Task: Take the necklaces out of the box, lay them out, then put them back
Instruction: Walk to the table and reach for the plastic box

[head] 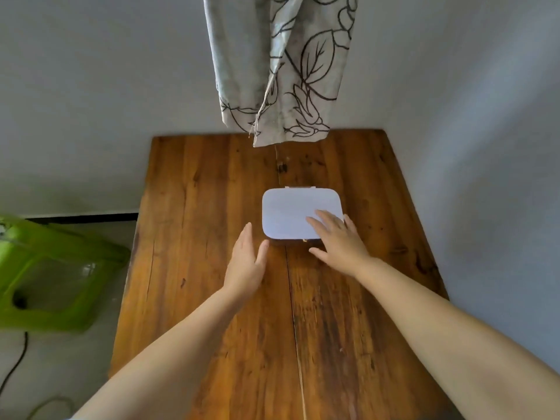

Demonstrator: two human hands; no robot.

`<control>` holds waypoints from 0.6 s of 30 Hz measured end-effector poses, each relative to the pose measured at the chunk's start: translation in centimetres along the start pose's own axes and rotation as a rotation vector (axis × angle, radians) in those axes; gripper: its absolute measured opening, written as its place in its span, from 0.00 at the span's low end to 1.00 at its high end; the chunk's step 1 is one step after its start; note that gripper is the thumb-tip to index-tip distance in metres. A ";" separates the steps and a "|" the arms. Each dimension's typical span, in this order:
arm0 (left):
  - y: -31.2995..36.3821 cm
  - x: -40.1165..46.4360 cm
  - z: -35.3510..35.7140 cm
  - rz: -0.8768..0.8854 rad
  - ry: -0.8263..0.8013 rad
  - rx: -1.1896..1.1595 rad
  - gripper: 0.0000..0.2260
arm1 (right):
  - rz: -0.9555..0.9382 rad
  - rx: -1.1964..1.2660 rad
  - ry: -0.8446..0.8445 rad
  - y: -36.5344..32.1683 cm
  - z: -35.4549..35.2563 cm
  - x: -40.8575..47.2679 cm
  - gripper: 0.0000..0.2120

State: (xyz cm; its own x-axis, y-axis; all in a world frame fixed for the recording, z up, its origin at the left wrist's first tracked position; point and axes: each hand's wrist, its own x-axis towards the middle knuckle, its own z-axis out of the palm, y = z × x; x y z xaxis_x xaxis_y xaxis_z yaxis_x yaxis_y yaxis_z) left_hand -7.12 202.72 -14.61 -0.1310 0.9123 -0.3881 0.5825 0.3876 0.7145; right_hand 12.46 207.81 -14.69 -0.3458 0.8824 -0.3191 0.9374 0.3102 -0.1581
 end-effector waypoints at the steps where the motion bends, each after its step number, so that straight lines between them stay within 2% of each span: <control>1: 0.1 0.8 0.5 -0.045 0.014 -0.086 0.26 | -0.048 -0.019 -0.004 0.1 0.7 1.1 0.32; 5: 0.4 2.3 2.4 -0.073 0.015 -0.353 0.19 | -0.134 0.007 0.130 0.7 3.0 3.5 0.31; 9: 0.6 2.2 3.7 -0.080 0.061 -0.493 0.18 | -0.175 -0.008 0.274 1.2 4.3 4.0 0.31; 14: 0.5 2.3 4.2 -0.105 0.103 -0.555 0.16 | -0.263 -0.021 0.293 1.9 3.1 3.9 0.26; 18: 0.6 2.5 3.8 -0.174 0.139 -0.480 0.18 | -0.284 0.193 0.272 2.9 -1.7 4.5 0.19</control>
State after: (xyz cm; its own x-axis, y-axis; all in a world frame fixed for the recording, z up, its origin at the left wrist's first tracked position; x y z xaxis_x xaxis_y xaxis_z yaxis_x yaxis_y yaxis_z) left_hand -4.02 204.74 -17.34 -0.3168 0.8256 -0.4669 0.1145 0.5219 0.8453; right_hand 13.66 213.32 -15.02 -0.5410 0.8409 0.0157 0.7733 0.5047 -0.3836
